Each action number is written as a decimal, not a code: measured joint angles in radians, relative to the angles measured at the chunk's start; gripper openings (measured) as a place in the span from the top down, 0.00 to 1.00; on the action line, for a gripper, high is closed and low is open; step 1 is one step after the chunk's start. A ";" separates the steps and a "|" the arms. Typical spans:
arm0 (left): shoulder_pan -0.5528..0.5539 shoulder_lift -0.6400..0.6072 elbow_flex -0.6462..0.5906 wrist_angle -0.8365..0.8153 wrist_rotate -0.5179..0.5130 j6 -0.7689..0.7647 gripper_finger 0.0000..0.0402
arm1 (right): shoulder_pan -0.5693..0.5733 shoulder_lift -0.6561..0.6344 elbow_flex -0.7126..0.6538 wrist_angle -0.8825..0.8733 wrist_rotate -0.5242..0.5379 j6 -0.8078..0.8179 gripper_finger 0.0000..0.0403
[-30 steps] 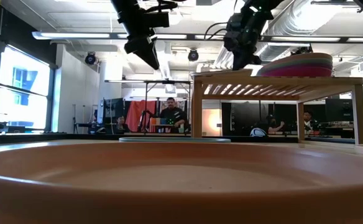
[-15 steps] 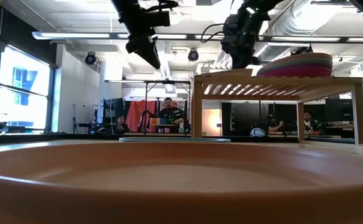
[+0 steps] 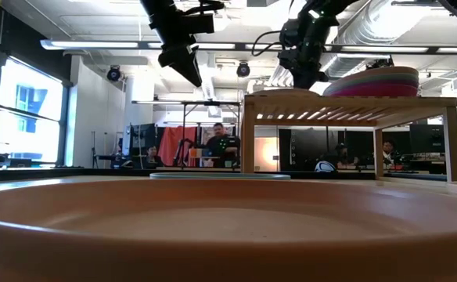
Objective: Place and stack plates onto a shelf
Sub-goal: Put the gray plate on the shelf, then stack the blue plate on the gray plate on the shelf
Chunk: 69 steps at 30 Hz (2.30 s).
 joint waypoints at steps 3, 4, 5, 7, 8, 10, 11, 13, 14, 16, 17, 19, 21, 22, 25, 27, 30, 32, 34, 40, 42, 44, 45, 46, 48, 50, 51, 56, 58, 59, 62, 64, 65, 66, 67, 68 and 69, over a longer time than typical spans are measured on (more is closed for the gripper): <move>0.000 0.000 0.000 0.000 0.000 0.000 0.81 | 0.000 0.000 0.000 0.004 0.000 0.000 0.85; 0.000 0.000 0.000 0.000 0.000 0.000 0.81 | 0.000 0.000 0.000 0.004 0.000 0.000 0.83; 0.000 0.000 0.000 0.000 0.000 0.000 0.81 | 0.000 0.000 0.000 0.006 0.000 0.000 0.81; 0.000 0.000 0.000 -0.002 0.000 -0.012 0.81 | 0.000 -0.001 0.000 0.014 -0.008 0.000 0.79; 0.000 0.000 0.000 -0.003 0.000 -0.027 0.81 | 0.000 -0.003 0.000 0.015 -0.019 0.000 0.79; -0.004 0.000 0.000 -0.014 0.001 -0.065 0.81 | 0.000 -0.010 0.003 0.011 -0.041 0.001 0.78; -0.006 0.000 0.000 -0.025 0.006 -0.086 0.81 | 0.000 -0.011 0.012 0.003 -0.058 0.003 0.78; -0.014 0.000 0.000 -0.054 0.023 -0.145 0.81 | 0.000 -0.012 0.040 -0.016 -0.088 0.020 0.78; -0.018 0.000 0.000 -0.074 0.037 -0.190 0.81 | 0.000 -0.012 0.058 -0.034 -0.105 0.029 0.78; -0.027 0.000 0.000 -0.122 0.076 -0.311 0.81 | 0.000 -0.013 0.094 -0.063 -0.137 0.048 0.78; -0.029 0.000 0.000 -0.151 0.106 -0.385 0.81 | 0.002 -0.013 0.114 -0.080 -0.153 0.062 0.78; -0.035 0.000 0.000 -0.204 0.181 -0.552 0.81 | 0.002 -0.013 0.160 -0.126 -0.178 0.087 0.78; -0.035 0.000 0.000 -0.243 0.268 -0.728 0.81 | 0.008 -0.013 0.211 -0.163 -0.186 0.104 0.78; -0.035 0.000 0.000 -0.257 0.308 -0.804 0.81 | 0.012 -0.013 0.234 -0.185 -0.185 0.105 0.78; -0.038 0.000 0.000 -0.265 0.385 -0.961 0.81 | 0.032 -0.013 0.306 -0.223 -0.184 0.106 0.78; -0.040 0.000 0.000 -0.265 0.413 -1.021 0.81 | 0.049 -0.014 0.348 -0.241 -0.184 0.106 0.78; -0.040 0.020 -0.001 -0.267 0.452 -1.077 0.81 | 0.078 -0.014 0.402 -0.256 -0.184 0.106 0.78; -0.040 0.044 -0.002 -0.279 0.469 -1.096 0.81 | 0.099 -0.015 0.423 -0.265 -0.183 0.106 0.78; -0.045 0.079 -0.001 -0.275 0.474 -1.096 0.81 | 0.122 -0.029 0.409 -0.258 -0.183 0.109 0.78; -0.052 0.194 -0.002 -0.281 0.475 -1.087 0.81 | 0.179 -0.032 0.401 -0.275 -0.178 0.105 0.78; -0.053 0.226 -0.002 -0.275 0.477 -1.089 0.81 | 0.191 -0.032 0.401 -0.272 -0.176 0.105 0.78; -0.055 0.257 -0.002 -0.275 0.478 -1.089 0.81 | 0.200 -0.032 0.401 -0.272 -0.177 0.098 0.78; -0.055 0.271 -0.002 -0.274 0.478 -1.089 0.81 | 0.200 -0.032 0.401 -0.273 -0.178 0.095 0.78; -0.055 0.285 -0.002 -0.273 0.478 -1.089 0.81 | 0.200 -0.032 0.401 -0.274 -0.179 0.094 0.78; -0.054 0.310 -0.002 -0.262 0.478 -1.089 0.81 | 0.199 -0.032 0.401 -0.275 -0.178 0.094 0.78; -0.054 0.327 -0.002 -0.255 0.478 -1.089 0.81 | 0.198 -0.032 0.401 -0.276 -0.176 0.094 0.78; -0.054 0.333 -0.002 -0.247 0.478 -1.089 0.81 | 0.198 -0.032 0.401 -0.276 -0.176 0.094 0.78; -0.054 0.341 -0.002 -0.224 0.478 -1.089 0.81 | 0.199 -0.032 0.401 -0.278 -0.177 0.085 0.78; -0.054 0.341 -0.002 -0.225 0.478 -1.089 0.81 | 0.198 -0.031 0.401 -0.278 -0.177 0.080 0.78; -0.054 0.341 -0.002 -0.227 0.479 -1.086 0.81 | 0.198 -0.031 0.401 -0.278 -0.177 0.080 0.78; -0.055 0.341 -0.002 -0.223 0.504 -1.072 0.81 | 0.198 -0.031 0.401 -0.278 -0.177 0.079 0.78; -0.062 0.341 -0.002 -0.204 0.503 -1.070 0.81 | 0.198 -0.031 0.401 -0.278 -0.177 0.079 0.78; -0.066 0.341 -0.008 -0.182 0.503 -1.070 0.81 | 0.198 -0.031 0.401 -0.278 -0.177 0.079 0.78; -0.068 0.341 -0.016 -0.162 0.504 -1.070 0.81 | 0.198 -0.031 0.401 -0.278 -0.177 0.079 0.78; -0.070 0.341 -0.022 -0.154 0.506 -1.071 0.81 | 0.198 -0.031 0.400 -0.278 -0.177 0.079 0.78; -0.072 0.341 -0.027 -0.149 0.510 -1.072 0.81 | 0.198 -0.031 0.400 -0.278 -0.177 0.079 0.78; -0.073 0.341 -0.032 -0.143 0.514 -1.072 0.81 | 0.198 -0.031 0.400 -0.278 -0.177 0.079 0.78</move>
